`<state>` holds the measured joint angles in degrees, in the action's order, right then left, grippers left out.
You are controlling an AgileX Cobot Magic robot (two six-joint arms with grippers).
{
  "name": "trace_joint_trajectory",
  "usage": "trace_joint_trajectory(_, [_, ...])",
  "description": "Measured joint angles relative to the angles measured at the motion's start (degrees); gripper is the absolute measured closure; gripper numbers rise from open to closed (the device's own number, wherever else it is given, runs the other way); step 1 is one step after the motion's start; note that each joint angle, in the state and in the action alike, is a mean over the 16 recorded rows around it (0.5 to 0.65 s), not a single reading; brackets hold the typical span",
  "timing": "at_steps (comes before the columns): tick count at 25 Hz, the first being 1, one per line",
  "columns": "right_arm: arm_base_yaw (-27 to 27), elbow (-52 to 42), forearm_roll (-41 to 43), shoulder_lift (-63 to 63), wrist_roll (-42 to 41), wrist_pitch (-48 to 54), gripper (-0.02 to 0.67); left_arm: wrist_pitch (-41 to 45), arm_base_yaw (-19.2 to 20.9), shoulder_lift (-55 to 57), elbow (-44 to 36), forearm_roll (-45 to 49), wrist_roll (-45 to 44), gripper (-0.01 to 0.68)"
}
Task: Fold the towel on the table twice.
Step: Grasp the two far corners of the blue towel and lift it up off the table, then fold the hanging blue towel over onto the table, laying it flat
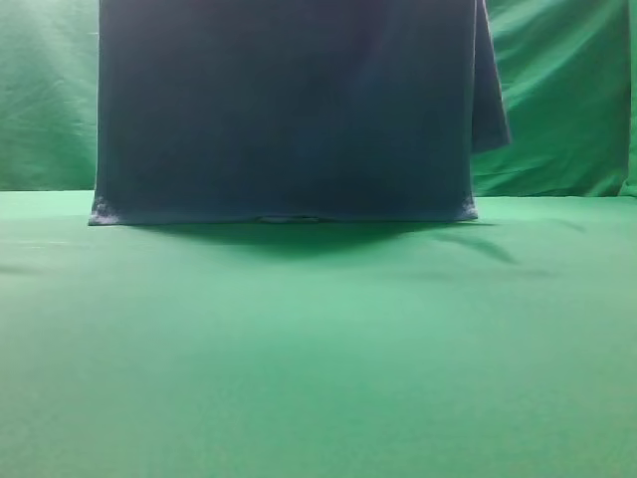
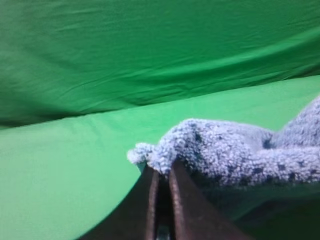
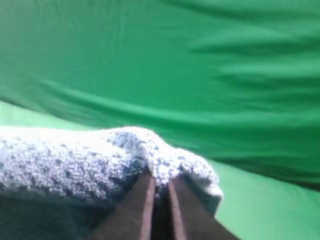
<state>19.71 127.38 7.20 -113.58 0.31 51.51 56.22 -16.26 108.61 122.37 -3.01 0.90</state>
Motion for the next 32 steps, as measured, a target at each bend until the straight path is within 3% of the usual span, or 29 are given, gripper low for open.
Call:
trace_joint_trajectory(5, [-1.0, 0.3, 0.4, -1.8, -0.1, 4.2, 0.649, 0.8, -0.1, 0.7, -1.3, 2.5, 2.0, 0.673])
trace_joint_trajectory(11, [-2.0, -6.5, -0.3, -0.6, 0.8, 8.4, 0.649, -0.9, -0.2, -2.0, -10.3, 1.8, 3.9, 0.673])
trace_joint_trajectory(24, [-1.1, -38.2, -3.1, 19.9, 2.9, 3.4, 0.649, -12.5, -1.2, -22.7, -46.0, -6.1, 2.8, 0.673])
trace_joint_trajectory(32, [-0.2, -59.8, -6.1, 35.9, 4.0, -0.2, 0.649, -14.9, -5.4, -35.4, -65.3, -10.1, 1.3, 0.673])
